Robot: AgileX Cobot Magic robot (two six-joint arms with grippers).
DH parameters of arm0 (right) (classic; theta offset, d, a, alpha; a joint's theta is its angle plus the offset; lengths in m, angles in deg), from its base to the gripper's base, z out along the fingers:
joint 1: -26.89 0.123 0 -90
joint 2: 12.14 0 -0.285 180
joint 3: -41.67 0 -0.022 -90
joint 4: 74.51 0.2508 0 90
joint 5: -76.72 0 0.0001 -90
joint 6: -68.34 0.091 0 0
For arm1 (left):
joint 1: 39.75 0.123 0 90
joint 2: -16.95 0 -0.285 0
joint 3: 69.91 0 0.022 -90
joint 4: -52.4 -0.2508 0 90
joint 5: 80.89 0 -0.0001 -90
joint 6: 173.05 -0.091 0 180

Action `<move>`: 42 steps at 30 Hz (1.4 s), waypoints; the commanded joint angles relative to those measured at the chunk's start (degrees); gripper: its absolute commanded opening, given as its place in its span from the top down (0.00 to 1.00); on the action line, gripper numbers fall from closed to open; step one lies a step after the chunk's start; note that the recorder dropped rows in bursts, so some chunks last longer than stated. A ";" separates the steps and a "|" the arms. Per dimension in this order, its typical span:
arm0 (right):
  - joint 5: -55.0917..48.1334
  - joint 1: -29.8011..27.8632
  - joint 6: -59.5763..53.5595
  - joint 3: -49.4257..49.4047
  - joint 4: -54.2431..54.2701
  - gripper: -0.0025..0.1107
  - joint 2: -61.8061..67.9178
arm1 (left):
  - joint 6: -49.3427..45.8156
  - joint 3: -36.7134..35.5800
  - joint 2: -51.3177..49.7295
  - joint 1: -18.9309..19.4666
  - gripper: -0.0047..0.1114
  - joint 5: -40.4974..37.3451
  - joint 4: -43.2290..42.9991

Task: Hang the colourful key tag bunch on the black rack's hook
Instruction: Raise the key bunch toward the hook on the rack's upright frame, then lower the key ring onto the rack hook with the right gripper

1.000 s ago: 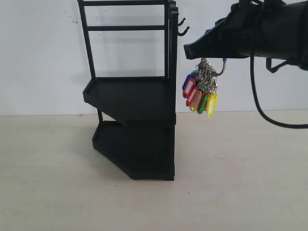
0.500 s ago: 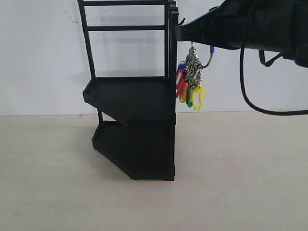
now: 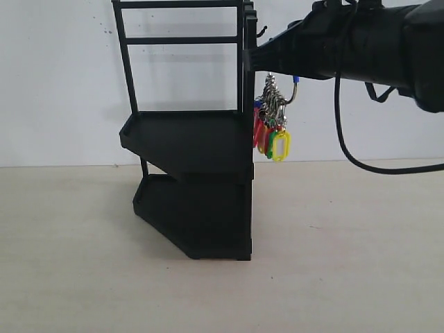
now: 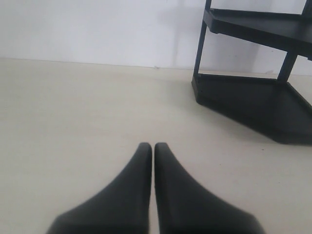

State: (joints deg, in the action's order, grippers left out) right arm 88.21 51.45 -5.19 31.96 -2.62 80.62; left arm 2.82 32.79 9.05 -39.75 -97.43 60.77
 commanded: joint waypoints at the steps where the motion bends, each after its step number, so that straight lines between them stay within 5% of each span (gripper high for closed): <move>1: -0.14 0.12 4.58 0.60 -6.81 0.98 -0.26 | -0.20 0.08 0.12 -0.04 0.92 0.26 -0.28; 20: 6.17 2.34 4.20 0.60 -9.57 0.98 -0.26 | -0.20 0.08 0.12 -0.04 0.92 0.26 -0.28; 31: 7.75 2.24 -10.82 0.60 3.22 0.98 -0.26 | -0.20 0.08 0.12 -0.04 0.92 0.26 -0.28; 42: 9.34 2.24 -8.60 0.60 -0.18 0.98 -0.26 | -0.20 0.08 0.12 -0.04 0.92 0.26 -0.28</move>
State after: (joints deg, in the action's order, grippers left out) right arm 97.06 53.64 -15.11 31.96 -0.66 80.88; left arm 2.82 32.79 9.05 -39.75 -97.43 60.77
